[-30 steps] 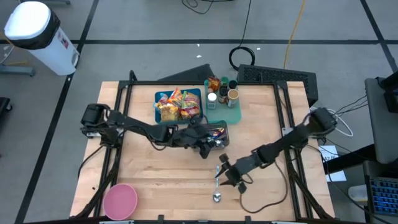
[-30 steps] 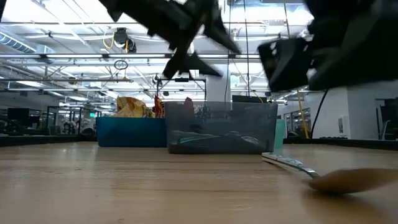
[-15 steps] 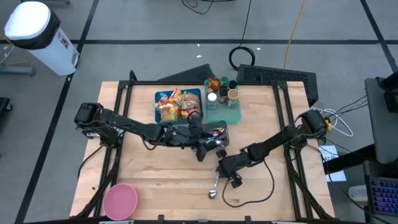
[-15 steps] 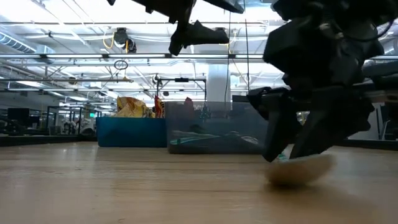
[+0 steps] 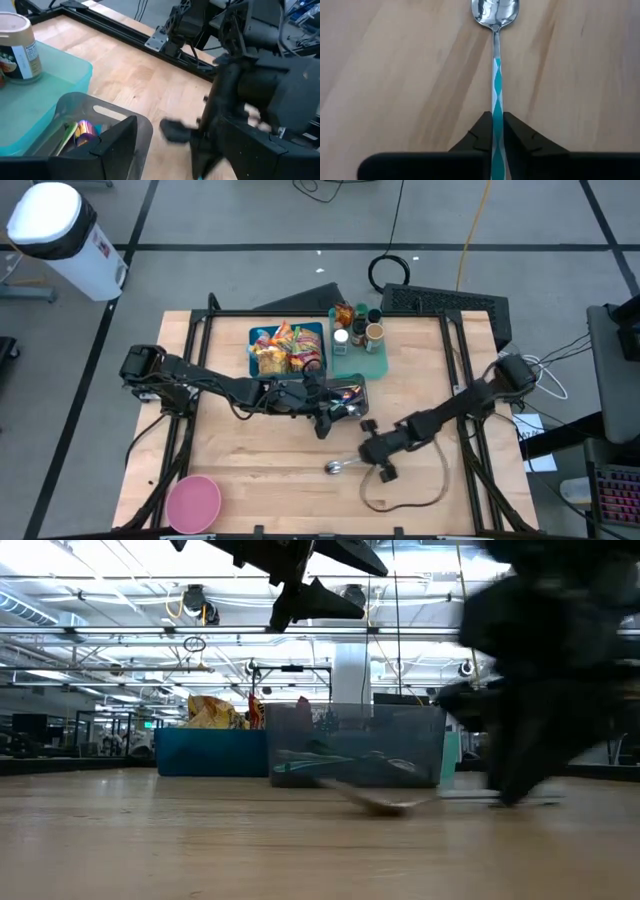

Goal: Pick & Place Food Item
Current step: Put the blue patterned spoon into the black bin

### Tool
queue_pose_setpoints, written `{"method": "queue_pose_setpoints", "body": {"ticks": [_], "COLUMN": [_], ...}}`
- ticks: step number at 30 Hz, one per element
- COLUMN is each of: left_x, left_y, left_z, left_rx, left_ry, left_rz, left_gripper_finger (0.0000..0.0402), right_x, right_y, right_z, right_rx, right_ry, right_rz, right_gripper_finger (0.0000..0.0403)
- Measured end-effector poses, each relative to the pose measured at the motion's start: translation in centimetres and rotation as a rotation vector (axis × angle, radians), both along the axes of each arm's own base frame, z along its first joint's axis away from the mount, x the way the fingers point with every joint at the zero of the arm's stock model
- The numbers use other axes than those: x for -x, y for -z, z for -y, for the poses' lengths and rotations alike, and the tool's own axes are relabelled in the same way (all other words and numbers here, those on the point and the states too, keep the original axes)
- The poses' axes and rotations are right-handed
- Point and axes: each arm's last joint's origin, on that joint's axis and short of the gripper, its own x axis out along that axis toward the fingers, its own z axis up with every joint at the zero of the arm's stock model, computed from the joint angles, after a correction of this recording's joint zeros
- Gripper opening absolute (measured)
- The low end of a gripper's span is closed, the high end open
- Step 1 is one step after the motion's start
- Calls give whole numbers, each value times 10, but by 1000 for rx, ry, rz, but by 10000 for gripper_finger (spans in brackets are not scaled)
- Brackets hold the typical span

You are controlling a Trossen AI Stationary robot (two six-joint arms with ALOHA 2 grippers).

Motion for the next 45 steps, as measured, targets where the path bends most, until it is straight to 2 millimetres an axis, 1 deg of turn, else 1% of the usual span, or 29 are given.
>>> {"method": "queue_pose_setpoints", "body": {"ticks": [3, 5, 8, 10, 13, 15, 18, 24, 26, 28, 31, 33, 36, 37, 38, 40, 43, 45], "left_x": [0, 0, -1, -1, -2, -2, -2, -3, -3, -2, -2, -2, -3, -2, -2, -1, 8, 16], "left_y": [0, -1, -2, -2, -3, -3, -3, -3, -3, -2, -2, -2, -1, 0, 0, 1, -4, -6], "left_z": [0, 0, -1, -3, -6, -9, -13, -17, -17, -16, -17, -17, -20, -21, -22, -24, -26, -25], "left_rx": [-7, -6, -3, -2, -8, -12, -14, -6, -7, -8, -8, -5, -9, -18, -26, -39, -81, -121], "left_ry": [3, 3, -1, -6, -35, -64, -90, -96, -95, -95, -95, -98, -102, -117, -121, -130, -182, -242], "left_rz": [4, 9, 20, 27, 37, 39, 39, 39, 35, 26, 22, 23, 20, 8, 1, -12, -61, -113], "left_gripper_finger": [283, 283, 283, 283, 283, 283, 282, 282, 276, 257, 202, 150, 56, 30, 18, 17, 11, 8], "right_x": [13, 23, 38, 47, 54, 55, 54, 45, 43, 43, 42, 42, 42, 42, 42, 42, 45, 50], "right_y": [-23, -42, -70, -81, -96, -103, -105, -106, -107, -108, -109, -109, -108, -108, -108, -108, -110, -114], "right_z": [-3, -2, 2, 7, 10, 12, 14, 22, 23, 24, 23, 23, 22, 22, 22, 21, 20, 18], "right_rx": [64, 152, 309, 428, 547, 620, 710, 752, 753, 758, 760, 758, 720, 707, 700, 667, 623, 604], "right_ry": [-19, 11, 113, 197, 302, 355, 390, 404, 413, 409, 403, 400, 389, 384, 385, 412, 490, 508], "right_rz": [50, 122, 240, 304, 421, 476, 506, 508, 513, 514, 520, 518, 516, 515, 517, 525, 556, 580], "right_gripper_finger": [10, 10, 10, 10, 10, 10, 10, 10, 10, 10, 10, 10, 10, 14, 22, 45, 89, 115]}}
